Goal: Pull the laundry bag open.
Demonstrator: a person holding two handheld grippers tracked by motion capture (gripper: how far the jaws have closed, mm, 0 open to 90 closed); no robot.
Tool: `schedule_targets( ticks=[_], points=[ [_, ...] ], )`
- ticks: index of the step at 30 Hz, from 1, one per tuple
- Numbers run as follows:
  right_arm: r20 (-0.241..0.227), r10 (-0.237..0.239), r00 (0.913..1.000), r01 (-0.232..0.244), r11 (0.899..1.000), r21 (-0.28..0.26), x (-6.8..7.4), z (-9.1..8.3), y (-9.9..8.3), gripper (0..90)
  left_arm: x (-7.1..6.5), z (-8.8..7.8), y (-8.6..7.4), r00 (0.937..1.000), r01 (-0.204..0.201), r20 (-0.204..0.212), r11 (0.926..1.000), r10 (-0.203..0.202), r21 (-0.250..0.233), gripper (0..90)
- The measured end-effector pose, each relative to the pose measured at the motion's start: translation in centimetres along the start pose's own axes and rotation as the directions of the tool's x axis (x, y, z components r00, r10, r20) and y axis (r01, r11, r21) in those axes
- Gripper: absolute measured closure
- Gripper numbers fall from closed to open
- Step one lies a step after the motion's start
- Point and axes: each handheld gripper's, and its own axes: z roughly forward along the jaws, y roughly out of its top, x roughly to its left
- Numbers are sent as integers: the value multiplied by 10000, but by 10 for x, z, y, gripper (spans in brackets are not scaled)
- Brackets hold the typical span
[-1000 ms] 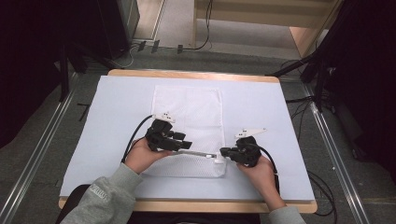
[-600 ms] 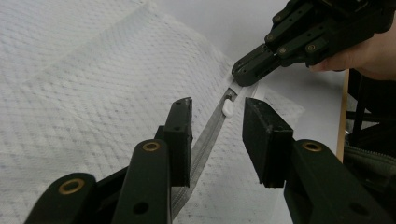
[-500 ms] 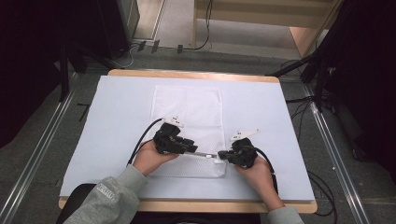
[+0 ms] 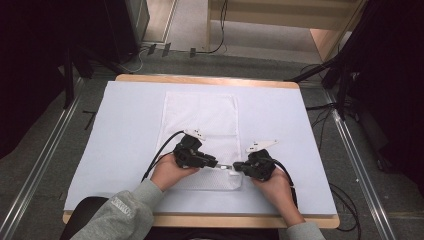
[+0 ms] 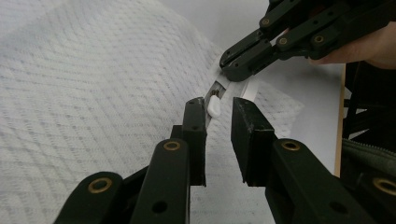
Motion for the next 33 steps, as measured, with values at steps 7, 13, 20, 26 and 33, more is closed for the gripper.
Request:
schedule_targets(
  ticks=[7, 13, 20, 26, 33],
  points=[
    [-8, 68, 10000, -68, 10000, -3, 0, 0, 0, 891, -2, 13, 1, 10000, -7, 41, 10000, 7, 73, 797],
    [-8, 30, 10000, -30, 10000, -21, 0, 0, 0, 890, -4, 23, 2, 9999, 107, 67, 9999, -108, 99, 797],
    [7, -9, 10000, 9, 10000, -44, 0, 0, 0, 891, 0, 34, 1, 9999, 47, -153, 9997, -43, 250, 791],
    [-24, 23, 10000, -23, 9999, -117, 0, 0, -1, 890, 3, 38, 1, 9999, 93, -107, 9999, -93, 73, 790],
    [-52, 54, 10000, -54, 9999, -106, -1, 0, -1, 890, 2, 39, 1, 9999, 95, -73, 9999, -94, 106, 789]
  ],
)
